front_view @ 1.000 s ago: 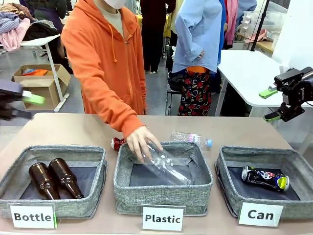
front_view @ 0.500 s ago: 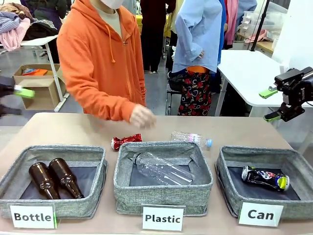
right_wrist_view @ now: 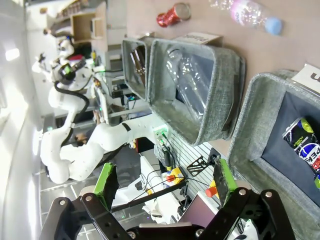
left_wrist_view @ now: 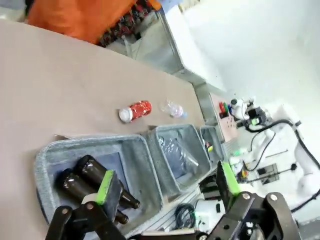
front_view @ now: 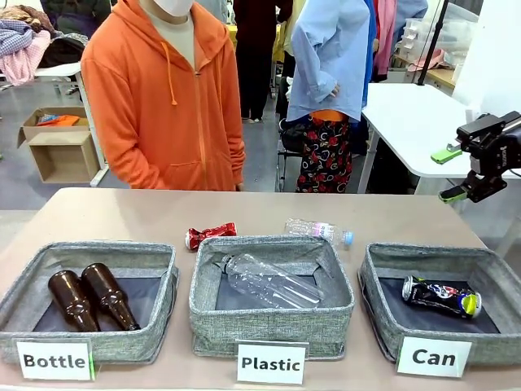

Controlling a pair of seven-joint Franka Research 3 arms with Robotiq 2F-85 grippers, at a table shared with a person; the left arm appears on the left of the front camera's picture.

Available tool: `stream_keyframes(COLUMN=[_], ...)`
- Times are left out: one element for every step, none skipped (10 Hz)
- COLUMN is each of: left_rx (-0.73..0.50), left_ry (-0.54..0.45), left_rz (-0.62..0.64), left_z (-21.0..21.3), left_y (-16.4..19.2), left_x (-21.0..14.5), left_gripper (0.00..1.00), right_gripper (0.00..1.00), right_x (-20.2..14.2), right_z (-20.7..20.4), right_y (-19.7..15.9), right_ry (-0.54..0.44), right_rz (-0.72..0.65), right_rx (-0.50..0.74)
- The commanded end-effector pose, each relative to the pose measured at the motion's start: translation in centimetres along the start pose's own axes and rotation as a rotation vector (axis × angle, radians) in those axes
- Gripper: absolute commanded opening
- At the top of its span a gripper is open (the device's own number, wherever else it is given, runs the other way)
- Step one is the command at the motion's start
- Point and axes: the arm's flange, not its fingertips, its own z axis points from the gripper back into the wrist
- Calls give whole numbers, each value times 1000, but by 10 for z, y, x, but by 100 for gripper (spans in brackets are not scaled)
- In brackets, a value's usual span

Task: Sort the can waste into the basket.
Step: Pick up the can waste from the table and place it in the right Fabric basket.

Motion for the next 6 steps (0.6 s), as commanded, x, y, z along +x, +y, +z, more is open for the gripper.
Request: stream_keyframes(left_rx=[61,128,182,242,307,322], left_ry=[134,235,339,434,504,579], left_rz=[-109,-186,-287,-407,-552,-737], left_z=[-47,-82,-123,-166,-205,-245], left_y=[-30,-54,-75,-92,-105,-115], left_x=[-4,8,16,25,25,26], left_gripper=[100,100,100,100,100,100], right_gripper=[100,100,100,100,100,100], right_x=[0,0,0,0,0,0], right_z=[4,4,4,4,4,4], right_y=[1,1,1,1,1,1], right_ry=[9,9,9,9,9,9], right_rz=[24,24,24,24,24,24], right_rx=[1,1,1,1,1,1])
